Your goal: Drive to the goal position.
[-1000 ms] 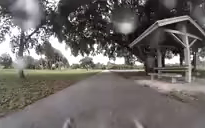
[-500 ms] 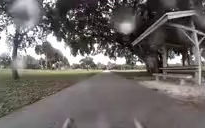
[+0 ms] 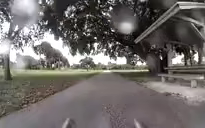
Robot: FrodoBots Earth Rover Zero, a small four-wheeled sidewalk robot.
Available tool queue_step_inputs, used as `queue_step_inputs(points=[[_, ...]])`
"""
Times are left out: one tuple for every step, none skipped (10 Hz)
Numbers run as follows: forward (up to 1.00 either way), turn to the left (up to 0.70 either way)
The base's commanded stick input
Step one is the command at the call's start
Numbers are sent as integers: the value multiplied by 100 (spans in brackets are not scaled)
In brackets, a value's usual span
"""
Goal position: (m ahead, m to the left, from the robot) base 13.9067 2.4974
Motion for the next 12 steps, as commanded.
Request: queue_step_inputs(points=[[100, 0], [100, 0], [100, 0], [100, 0], [100, 0], [100, 0], [100, 0], [100, 0], [100, 0], [100, 0], [100, 0], [100, 0]])
